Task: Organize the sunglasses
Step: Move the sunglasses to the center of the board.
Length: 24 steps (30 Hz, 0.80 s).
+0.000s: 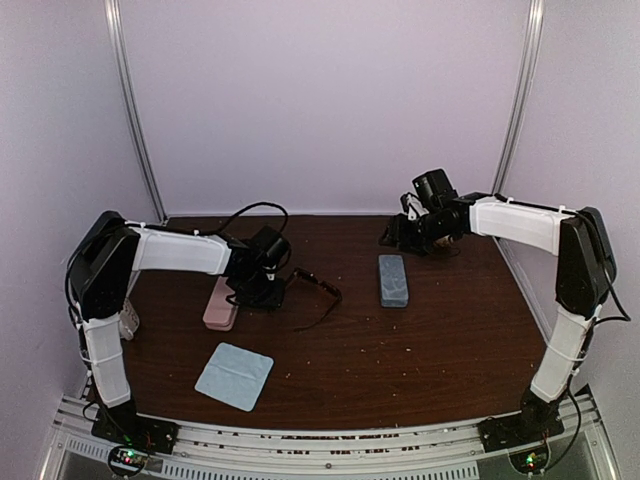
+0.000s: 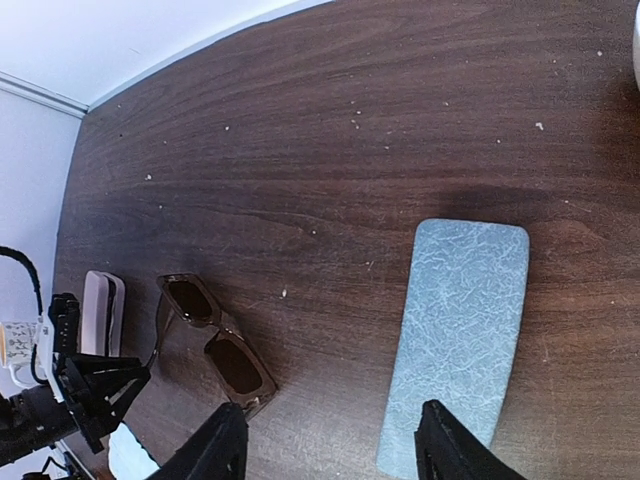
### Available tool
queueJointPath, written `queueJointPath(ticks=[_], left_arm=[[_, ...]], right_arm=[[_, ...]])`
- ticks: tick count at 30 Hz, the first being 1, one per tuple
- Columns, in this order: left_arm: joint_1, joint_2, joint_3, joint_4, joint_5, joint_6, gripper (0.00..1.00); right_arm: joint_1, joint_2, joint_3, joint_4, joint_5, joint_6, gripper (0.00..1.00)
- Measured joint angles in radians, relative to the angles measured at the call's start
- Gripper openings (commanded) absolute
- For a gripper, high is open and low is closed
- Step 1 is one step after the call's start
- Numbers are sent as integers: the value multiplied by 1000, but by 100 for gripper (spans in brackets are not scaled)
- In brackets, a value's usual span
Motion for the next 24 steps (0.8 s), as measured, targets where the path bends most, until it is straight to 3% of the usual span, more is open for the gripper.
queueJointPath(ticks=[12,19,24], left_arm=[[0,-107,0,5,-3,40,56],[0,-220,-35,35,-55,86,79],[0,-298,-109,71,-103,125,93]], right_arm=[[-13,-17,14,-126,122,-91,68],[-4,-10,20,-209,192,-113,92],[32,69,97,-296,241,-126,95]])
